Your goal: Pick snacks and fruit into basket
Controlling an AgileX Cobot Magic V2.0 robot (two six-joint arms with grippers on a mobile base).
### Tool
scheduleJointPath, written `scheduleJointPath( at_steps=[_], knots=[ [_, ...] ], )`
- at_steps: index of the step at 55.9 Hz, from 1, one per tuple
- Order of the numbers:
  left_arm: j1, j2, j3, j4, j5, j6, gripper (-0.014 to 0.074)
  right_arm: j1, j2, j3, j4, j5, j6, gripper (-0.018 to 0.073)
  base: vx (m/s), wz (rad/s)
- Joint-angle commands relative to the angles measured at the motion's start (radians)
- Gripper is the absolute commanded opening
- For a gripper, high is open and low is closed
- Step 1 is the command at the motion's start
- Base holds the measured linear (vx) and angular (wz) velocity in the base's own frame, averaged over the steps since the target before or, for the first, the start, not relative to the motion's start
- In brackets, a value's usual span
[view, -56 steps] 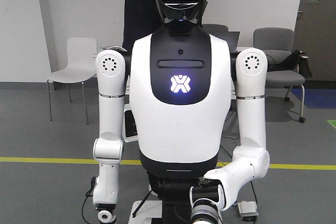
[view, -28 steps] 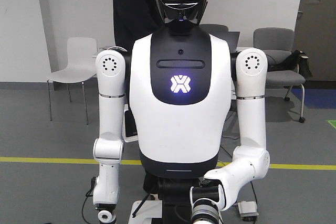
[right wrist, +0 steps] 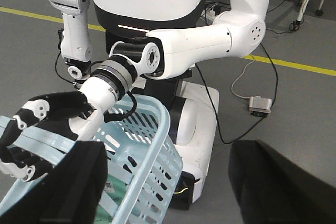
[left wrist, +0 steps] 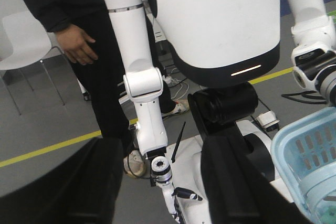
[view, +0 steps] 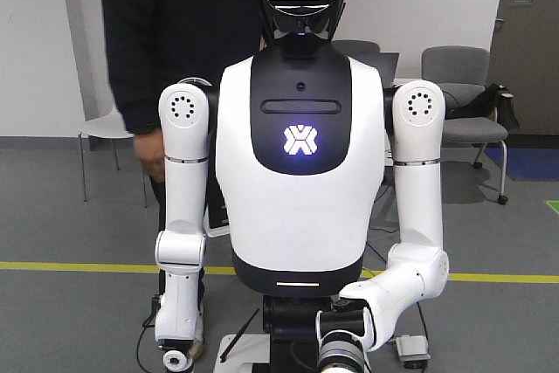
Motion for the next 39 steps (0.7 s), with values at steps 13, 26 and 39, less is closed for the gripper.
scheduleJointPath(
  at_steps=[13, 26, 39],
  knots=[
    [0.105, 0.0, -0.031, -0.004, -0.04, -0.025, 0.0437, -0.006, 0.0, -0.029, 0.004, -0.072, -0.011, 0.0536, 0.0, 0.0],
    [0.105, 0.002, -0.031, -0.004, -0.021, -0.025, 0.0437, -0.006, 0.0, -0.029, 0.004, -0.072, -0.007, 0.0536, 0.0, 0.0],
    [0.105, 0.002, -0.031, -0.004, -0.021, -0.025, 0.0437, -0.006, 0.0, -0.029, 0.004, -0.072, -0.007, 0.0536, 0.0, 0.0]
  ],
)
